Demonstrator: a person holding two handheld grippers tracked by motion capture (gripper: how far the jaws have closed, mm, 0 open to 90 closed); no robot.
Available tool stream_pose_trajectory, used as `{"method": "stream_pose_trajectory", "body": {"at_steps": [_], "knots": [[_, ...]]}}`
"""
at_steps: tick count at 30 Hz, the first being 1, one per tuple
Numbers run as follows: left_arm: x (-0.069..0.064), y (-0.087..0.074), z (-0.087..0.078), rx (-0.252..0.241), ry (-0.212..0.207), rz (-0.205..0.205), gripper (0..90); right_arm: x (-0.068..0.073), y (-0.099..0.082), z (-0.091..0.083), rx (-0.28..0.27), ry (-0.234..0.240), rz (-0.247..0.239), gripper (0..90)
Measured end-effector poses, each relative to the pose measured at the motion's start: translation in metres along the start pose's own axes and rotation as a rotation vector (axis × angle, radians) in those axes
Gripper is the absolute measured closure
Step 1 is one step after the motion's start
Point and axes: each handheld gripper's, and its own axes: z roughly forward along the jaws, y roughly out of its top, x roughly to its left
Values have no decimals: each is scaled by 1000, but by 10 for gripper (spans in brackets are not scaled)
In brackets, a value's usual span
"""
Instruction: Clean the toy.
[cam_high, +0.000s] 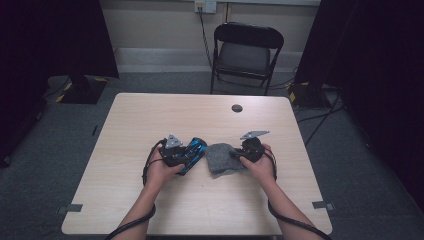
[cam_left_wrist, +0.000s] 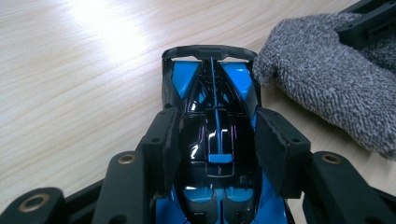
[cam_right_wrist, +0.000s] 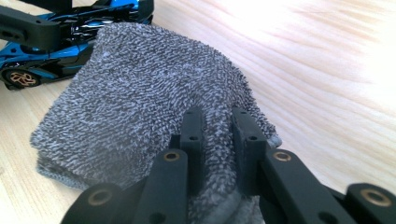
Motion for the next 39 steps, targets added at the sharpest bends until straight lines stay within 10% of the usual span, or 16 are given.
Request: {"method": "stream_pose_trajectory", "body": {"at_steps": [20,31,39], "knots": [[-1,0,0,-1,11,0,506,8,-18,-46,-132,118,33,768],[1,2,0,7,-11,1,506,46,-32,-32,-70,231,-50,753],[-1,3,-1,26,-30,-6,396,43,-45,-19,-54,228,-40,637]]}}
